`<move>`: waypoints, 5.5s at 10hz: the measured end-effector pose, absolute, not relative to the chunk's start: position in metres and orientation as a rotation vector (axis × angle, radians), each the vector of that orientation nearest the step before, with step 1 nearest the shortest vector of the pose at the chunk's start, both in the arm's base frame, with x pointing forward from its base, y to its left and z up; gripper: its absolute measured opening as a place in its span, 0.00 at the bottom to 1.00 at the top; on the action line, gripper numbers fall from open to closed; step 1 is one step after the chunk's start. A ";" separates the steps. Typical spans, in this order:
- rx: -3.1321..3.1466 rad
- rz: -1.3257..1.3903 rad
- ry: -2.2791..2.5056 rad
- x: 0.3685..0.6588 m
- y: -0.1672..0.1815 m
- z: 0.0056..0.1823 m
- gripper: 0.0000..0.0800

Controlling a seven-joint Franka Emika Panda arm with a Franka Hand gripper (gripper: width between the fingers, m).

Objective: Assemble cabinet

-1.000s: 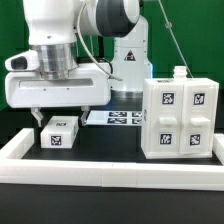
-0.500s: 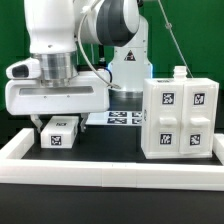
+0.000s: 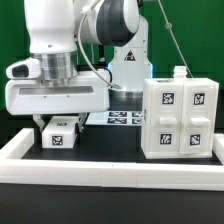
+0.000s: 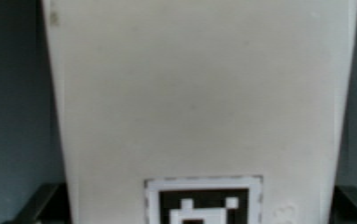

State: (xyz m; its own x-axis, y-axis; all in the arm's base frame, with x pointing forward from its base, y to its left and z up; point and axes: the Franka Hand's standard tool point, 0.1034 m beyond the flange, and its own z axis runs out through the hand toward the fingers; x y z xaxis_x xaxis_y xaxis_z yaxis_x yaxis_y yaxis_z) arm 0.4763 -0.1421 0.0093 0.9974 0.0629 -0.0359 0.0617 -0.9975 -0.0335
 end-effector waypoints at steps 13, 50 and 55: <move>-3.033 0.083 0.006 0.504 -0.094 0.121 0.69; -3.091 0.056 0.097 0.532 0.091 0.169 0.69; -3.094 0.047 0.101 0.535 0.084 0.161 0.69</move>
Offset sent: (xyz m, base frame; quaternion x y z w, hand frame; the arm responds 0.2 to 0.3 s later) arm 0.0000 0.0000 0.0000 0.0000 0.0000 0.0000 1.0000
